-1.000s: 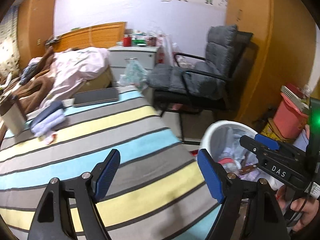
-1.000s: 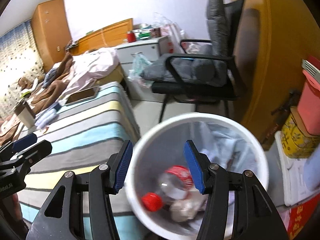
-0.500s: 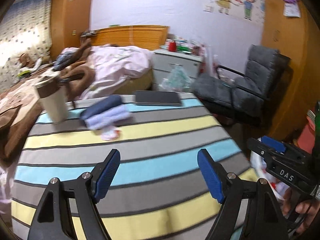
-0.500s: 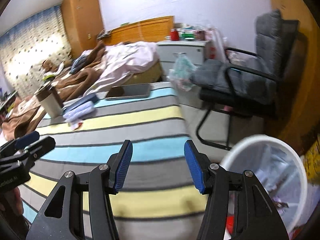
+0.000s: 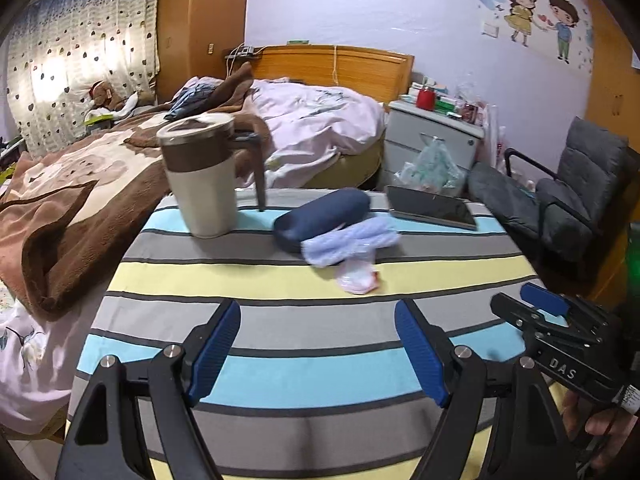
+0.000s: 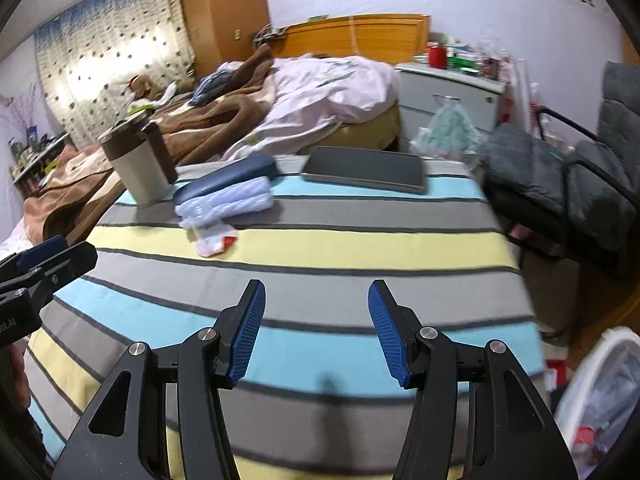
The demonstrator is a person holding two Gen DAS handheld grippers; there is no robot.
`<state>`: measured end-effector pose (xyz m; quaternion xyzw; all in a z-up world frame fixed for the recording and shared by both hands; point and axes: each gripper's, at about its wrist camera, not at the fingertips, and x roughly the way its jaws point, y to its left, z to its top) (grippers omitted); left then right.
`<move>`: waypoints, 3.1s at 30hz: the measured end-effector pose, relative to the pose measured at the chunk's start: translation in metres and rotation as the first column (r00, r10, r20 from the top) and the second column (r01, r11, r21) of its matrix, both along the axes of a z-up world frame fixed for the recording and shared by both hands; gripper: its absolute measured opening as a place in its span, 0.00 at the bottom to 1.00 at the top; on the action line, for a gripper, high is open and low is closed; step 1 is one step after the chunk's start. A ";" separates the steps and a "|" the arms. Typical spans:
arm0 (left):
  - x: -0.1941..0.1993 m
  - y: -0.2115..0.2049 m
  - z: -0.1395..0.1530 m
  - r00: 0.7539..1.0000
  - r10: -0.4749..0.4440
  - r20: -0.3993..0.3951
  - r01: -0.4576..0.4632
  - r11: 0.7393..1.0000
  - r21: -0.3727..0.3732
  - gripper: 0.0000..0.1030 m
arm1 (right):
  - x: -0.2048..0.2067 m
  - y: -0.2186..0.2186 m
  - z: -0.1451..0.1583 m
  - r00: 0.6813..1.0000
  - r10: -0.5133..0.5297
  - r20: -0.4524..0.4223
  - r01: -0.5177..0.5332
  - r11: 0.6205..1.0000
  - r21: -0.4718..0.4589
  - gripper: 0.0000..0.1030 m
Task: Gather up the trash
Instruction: 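Move both empty grippers back over the table toward the foam net and plastic cup, then grasp the white foam net sleeve with the left gripper while the right gripper grasps the clear plastic cup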
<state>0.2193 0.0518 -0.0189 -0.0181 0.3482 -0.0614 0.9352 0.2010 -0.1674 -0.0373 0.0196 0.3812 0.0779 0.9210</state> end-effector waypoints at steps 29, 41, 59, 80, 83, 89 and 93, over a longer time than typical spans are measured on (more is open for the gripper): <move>0.051 0.036 -0.025 0.998 0.009 -0.066 -0.009 1.000 -0.007 0.79 | 0.061 0.064 -0.022 0.971 0.222 -0.085 -0.214 0.972 0.094 0.36; 0.085 -0.014 -0.027 0.990 -0.129 -0.062 0.133 0.989 0.066 0.79 | 0.052 0.026 -0.019 0.981 0.148 -0.125 -0.143 0.989 0.044 0.36; 0.138 -0.071 -0.051 0.948 -0.269 -0.170 0.292 0.948 0.125 0.78 | 0.039 -0.022 -0.015 0.992 0.065 -0.112 -0.061 0.998 0.033 0.36; 0.134 -0.112 -0.064 0.920 -0.322 -0.222 0.346 0.935 0.079 0.54 | 0.037 -0.039 -0.017 0.994 0.049 -0.098 -0.042 0.997 0.068 0.36; 0.136 -0.114 -0.061 0.924 -0.312 -0.220 0.336 0.939 0.077 0.33 | 0.036 -0.040 -0.017 0.994 0.042 -0.098 -0.034 0.996 0.077 0.36; 0.134 -0.117 -0.061 0.934 -0.284 -0.215 0.307 0.948 0.080 0.29 | 0.036 -0.042 -0.017 0.994 0.035 -0.099 -0.027 0.996 0.083 0.36; 0.125 -0.120 -0.057 0.932 -0.298 -0.205 0.318 0.945 0.072 0.29 | 0.033 -0.044 -0.015 0.995 0.028 -0.091 -0.020 0.996 0.083 0.36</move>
